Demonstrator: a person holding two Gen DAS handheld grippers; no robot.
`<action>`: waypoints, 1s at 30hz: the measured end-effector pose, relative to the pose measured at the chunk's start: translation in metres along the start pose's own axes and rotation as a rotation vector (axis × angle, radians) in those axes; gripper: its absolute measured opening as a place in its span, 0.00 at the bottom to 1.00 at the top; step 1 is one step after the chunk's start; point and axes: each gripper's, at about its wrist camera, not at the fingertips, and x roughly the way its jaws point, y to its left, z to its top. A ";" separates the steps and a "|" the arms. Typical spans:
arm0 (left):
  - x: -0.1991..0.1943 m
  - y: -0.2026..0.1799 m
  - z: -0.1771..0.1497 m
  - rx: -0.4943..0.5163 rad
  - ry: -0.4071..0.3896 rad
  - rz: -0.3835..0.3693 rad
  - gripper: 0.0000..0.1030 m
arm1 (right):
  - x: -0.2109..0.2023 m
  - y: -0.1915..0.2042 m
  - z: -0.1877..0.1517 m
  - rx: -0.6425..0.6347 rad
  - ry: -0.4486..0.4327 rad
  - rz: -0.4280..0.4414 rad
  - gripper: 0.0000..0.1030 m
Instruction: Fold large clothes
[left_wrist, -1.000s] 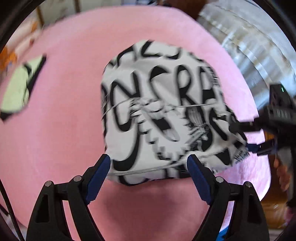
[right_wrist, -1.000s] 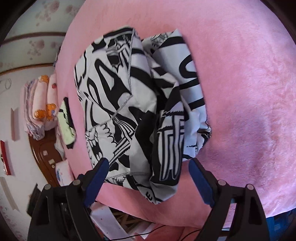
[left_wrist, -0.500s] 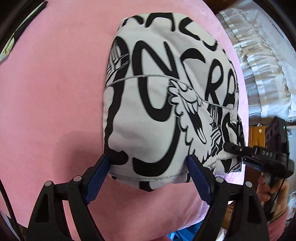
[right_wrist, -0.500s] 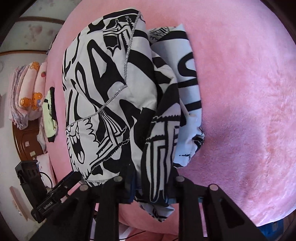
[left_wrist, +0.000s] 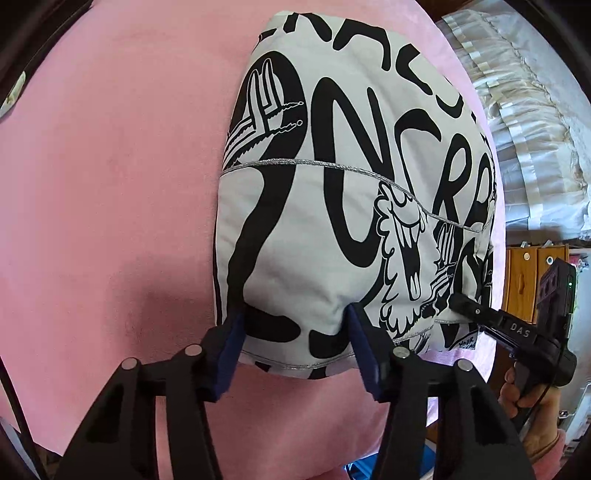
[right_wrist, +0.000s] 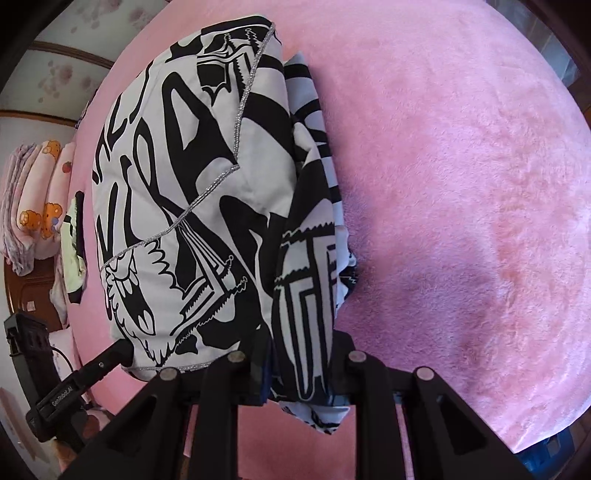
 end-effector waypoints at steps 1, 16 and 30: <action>0.000 -0.001 0.001 0.005 -0.001 0.003 0.51 | 0.001 0.002 0.000 -0.029 -0.012 -0.025 0.19; 0.026 0.010 0.007 0.172 -0.057 -0.028 0.52 | 0.028 0.003 -0.005 -0.237 -0.071 -0.034 0.22; 0.024 0.041 0.027 0.307 0.001 -0.183 0.50 | 0.013 -0.006 -0.015 -0.477 -0.095 0.078 0.23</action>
